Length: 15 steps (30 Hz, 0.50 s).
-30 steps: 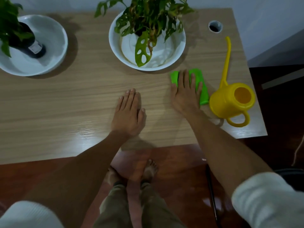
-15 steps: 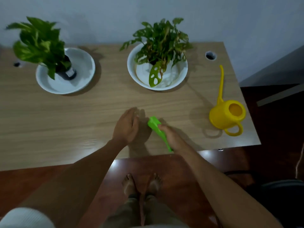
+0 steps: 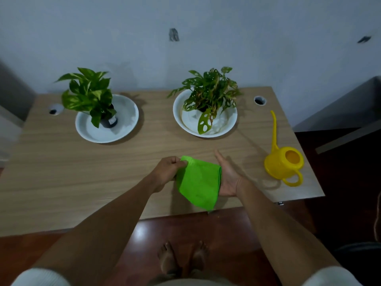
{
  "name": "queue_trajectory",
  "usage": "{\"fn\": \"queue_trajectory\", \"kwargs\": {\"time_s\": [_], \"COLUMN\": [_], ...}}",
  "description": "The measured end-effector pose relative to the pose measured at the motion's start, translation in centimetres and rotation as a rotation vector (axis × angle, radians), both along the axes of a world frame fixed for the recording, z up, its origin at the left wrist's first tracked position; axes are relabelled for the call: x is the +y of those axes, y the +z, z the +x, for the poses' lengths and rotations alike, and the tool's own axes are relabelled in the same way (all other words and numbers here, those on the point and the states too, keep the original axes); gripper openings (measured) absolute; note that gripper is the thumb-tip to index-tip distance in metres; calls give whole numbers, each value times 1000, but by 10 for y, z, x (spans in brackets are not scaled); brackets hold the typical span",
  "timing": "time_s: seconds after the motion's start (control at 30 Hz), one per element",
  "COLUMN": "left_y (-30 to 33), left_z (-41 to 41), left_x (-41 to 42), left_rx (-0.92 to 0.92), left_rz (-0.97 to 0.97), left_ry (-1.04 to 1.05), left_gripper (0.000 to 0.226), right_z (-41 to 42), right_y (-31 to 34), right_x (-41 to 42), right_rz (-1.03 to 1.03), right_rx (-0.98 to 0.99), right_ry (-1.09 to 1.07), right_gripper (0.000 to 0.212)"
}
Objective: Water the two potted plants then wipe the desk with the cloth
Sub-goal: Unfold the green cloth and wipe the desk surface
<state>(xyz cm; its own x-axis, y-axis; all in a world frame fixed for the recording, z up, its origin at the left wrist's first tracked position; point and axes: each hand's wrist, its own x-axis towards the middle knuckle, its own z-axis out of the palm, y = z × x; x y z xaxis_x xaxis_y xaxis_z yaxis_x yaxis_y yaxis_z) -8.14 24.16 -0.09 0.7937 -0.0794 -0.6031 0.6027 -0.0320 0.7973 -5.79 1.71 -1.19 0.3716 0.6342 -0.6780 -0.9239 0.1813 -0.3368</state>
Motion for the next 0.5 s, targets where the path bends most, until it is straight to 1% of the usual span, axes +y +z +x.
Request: {"fn": "queue_trajectory", "kwargs": {"time_s": [0.03, 0.07, 0.1, 0.17, 0.27, 0.37, 0.43, 0.5], "left_y": [-1, -3, -5, -7, -10, -16, -20, -25], "left_z": [-1, -2, -2, -2, 1, 8, 14, 20], "left_x": [1, 1, 0, -5, -18, -38, -53, -71], "left_rx": [0, -1, -3, -4, -7, -30, -43, -32], "left_rz": [11, 29, 43, 59, 82, 113, 140, 172], "left_ry": [9, 13, 9, -4, -21, -48, -58, -64], "left_gripper": [11, 13, 17, 25, 24, 23, 24, 25], "right_z": [0, 0, -1, 0, 4, 10, 14, 18], "right_y": [-1, -2, -2, -3, -5, -8, -11, -15], "right_x": [-5, -9, -14, -20, -26, -40, -54, -70], "right_rz": [9, 9, -26, -182, -411, -544, -626, -746], "right_rx": [13, 6, -27, -115, -209, -305, -363, -465], "right_ry": [0, 0, 0, 4, 5, -18, -24, -5], "right_gripper": [103, 100, 88, 62, 42, 33, 31, 31]}}
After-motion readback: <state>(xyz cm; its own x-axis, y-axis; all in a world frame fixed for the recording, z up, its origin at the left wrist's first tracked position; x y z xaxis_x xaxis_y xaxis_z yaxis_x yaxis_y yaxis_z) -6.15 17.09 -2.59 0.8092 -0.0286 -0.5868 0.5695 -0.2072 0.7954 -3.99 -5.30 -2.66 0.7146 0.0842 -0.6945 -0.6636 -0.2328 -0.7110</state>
